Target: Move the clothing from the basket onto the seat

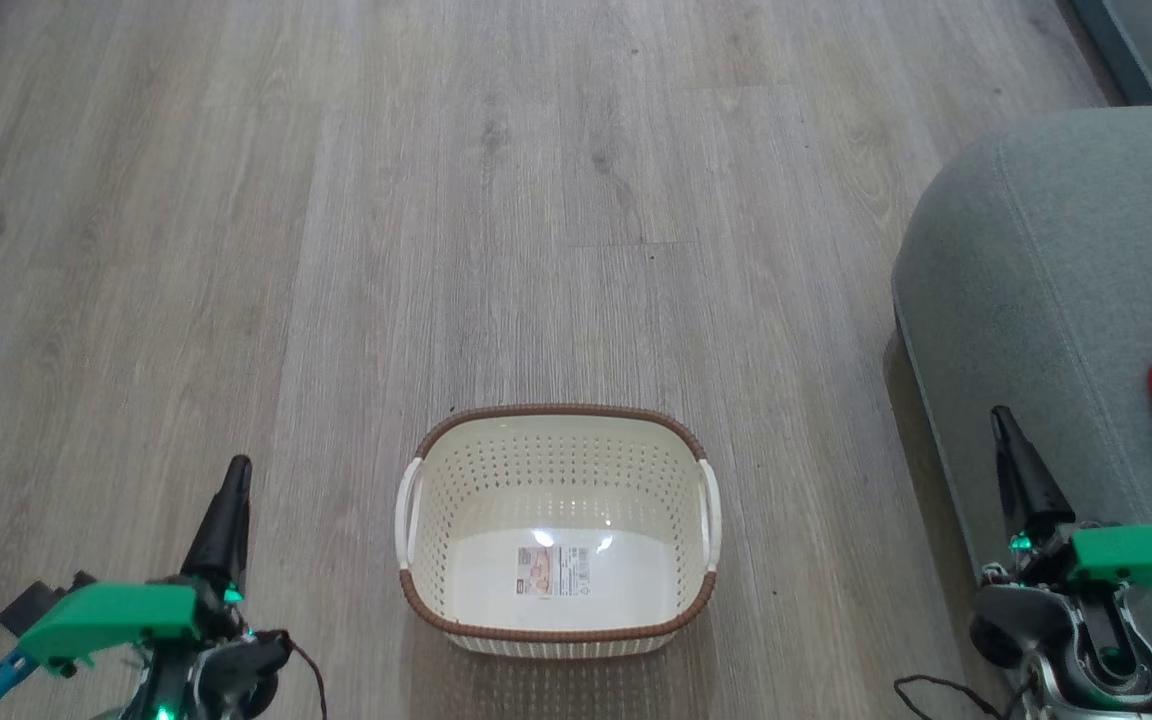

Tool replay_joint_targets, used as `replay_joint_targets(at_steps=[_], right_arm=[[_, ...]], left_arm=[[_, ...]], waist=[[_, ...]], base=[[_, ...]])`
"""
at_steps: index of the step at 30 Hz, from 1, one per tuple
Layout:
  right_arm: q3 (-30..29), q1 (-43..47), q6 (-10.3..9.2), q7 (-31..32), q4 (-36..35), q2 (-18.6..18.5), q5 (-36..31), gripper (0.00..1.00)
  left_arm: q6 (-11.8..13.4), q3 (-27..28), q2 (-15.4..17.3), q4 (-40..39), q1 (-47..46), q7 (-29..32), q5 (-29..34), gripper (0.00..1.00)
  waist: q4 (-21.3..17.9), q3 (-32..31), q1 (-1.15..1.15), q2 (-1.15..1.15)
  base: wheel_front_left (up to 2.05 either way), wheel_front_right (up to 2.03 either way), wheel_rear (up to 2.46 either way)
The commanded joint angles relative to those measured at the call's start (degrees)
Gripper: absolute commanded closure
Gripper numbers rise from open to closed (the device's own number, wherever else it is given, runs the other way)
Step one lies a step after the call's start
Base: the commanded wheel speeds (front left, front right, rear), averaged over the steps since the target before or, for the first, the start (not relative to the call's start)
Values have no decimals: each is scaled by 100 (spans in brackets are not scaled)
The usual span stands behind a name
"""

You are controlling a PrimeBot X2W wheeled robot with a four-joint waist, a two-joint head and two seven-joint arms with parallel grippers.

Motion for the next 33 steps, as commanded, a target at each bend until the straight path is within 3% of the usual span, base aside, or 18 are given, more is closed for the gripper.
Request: replay_joint_targets(at_steps=[1,33], right_arm=[[99,-104,0,35,-228,-8,33,100],[100,-103,0,34,-228,-8,33,100]], left_arm=[[-54,141,91,-193,-276,45,-38,100],[-54,140,91,-194,-276,45,-38,100]], waist=[[0,0,0,0],[0,0,0,0]], base=[[0,0,0],[0,0,0]])
